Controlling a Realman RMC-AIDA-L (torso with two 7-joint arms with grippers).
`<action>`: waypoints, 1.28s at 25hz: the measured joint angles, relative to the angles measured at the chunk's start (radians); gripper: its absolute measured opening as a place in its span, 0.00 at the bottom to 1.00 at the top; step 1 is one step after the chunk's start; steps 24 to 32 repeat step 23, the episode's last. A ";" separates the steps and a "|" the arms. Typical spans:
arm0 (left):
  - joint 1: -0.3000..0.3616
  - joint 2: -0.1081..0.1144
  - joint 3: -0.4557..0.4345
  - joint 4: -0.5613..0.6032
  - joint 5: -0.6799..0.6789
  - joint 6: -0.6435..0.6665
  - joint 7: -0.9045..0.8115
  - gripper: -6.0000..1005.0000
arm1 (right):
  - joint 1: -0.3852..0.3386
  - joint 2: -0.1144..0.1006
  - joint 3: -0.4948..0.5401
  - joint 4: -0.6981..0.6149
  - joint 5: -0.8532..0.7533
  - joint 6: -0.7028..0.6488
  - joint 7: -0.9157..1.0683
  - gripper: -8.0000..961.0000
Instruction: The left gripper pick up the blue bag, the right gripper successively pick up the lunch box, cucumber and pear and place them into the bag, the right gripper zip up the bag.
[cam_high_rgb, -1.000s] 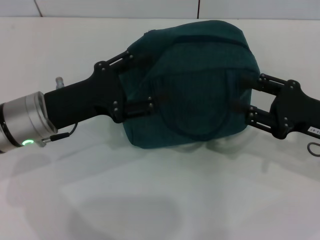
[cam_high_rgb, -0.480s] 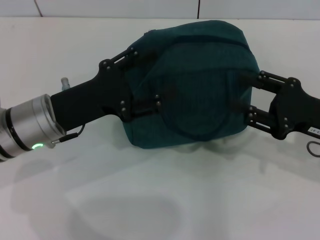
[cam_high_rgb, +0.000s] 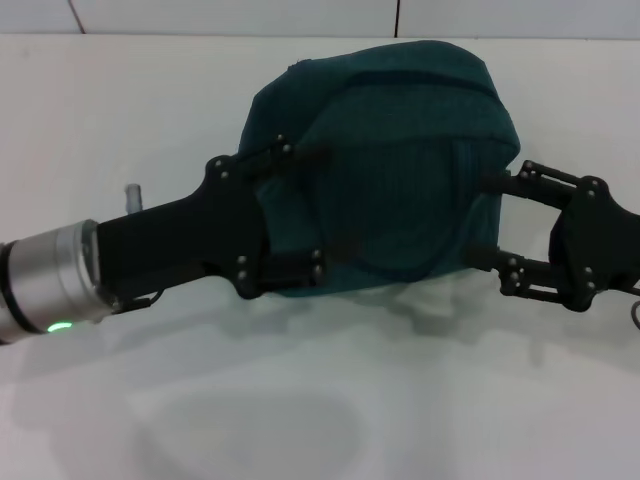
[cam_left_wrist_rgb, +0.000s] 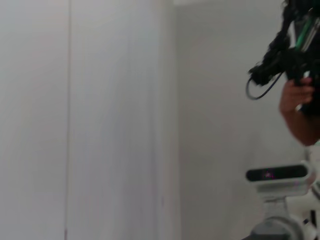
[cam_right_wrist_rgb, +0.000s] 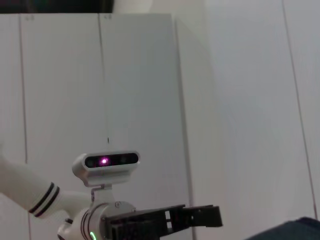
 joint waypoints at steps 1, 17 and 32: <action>0.006 0.000 0.000 0.007 0.000 0.011 -0.001 0.88 | 0.000 -0.002 0.002 -0.002 0.000 -0.007 0.001 0.63; 0.059 0.000 -0.002 0.031 0.005 0.032 0.018 0.88 | -0.021 0.004 0.003 -0.026 -0.012 -0.007 -0.001 0.88; 0.065 -0.004 -0.001 0.030 0.031 0.033 0.053 0.88 | -0.029 0.002 0.005 -0.029 -0.022 -0.009 -0.004 0.88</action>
